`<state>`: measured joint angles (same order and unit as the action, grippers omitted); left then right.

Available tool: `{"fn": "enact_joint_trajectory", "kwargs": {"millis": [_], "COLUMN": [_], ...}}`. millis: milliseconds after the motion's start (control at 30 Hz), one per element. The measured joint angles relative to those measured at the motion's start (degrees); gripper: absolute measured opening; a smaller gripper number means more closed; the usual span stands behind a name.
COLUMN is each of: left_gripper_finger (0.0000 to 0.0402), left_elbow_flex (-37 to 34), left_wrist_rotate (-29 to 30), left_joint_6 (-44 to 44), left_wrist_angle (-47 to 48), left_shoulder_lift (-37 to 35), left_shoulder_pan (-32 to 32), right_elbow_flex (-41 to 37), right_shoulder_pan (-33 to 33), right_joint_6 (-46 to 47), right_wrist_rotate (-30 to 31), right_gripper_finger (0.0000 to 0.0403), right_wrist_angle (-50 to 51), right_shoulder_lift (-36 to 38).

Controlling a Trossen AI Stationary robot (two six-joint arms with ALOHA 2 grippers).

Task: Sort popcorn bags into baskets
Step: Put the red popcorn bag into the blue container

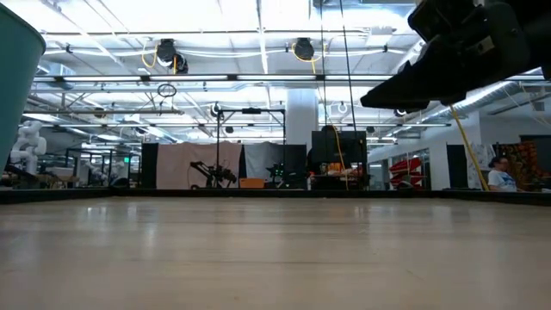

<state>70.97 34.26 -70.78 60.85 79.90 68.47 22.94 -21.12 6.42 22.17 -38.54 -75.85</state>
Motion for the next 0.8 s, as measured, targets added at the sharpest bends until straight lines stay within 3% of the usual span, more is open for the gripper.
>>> {"fn": "enact_joint_trajectory", "kwargs": {"millis": [200, 333, 600, 800], "left_gripper_finger": [0.0021, 0.0021, 0.0047, 0.0072], "left_elbow_flex": [0.0, 0.0, 0.0, 0.0], "left_wrist_rotate": [-0.4, -1.2, -6.5, -7.3], "left_joint_6": [-2.4, -9.5, -11.5, -11.5], "left_wrist_angle": [4.9, 9.0, 7.1, 2.3], "left_shoulder_lift": [0.0, 0.2, 2.7, 4.6], "left_shoulder_pan": [3.8, 5.8, 7.1, 7.6], "right_elbow_flex": [0.0, 0.0, -1.8, -3.5], "right_shoulder_pan": [0.7, 0.9, 1.7, 1.9], "right_joint_6": [-0.1, 0.0, 1.2, 2.8], "right_wrist_rotate": [0.1, 0.1, 0.2, 0.2], "right_gripper_finger": [0.0118, 0.0118, 0.0118, 0.0118], "right_wrist_angle": [1.9, 2.2, 1.7, -0.9], "right_shoulder_lift": [0.0, 0.0, 0.0, 0.0]}}
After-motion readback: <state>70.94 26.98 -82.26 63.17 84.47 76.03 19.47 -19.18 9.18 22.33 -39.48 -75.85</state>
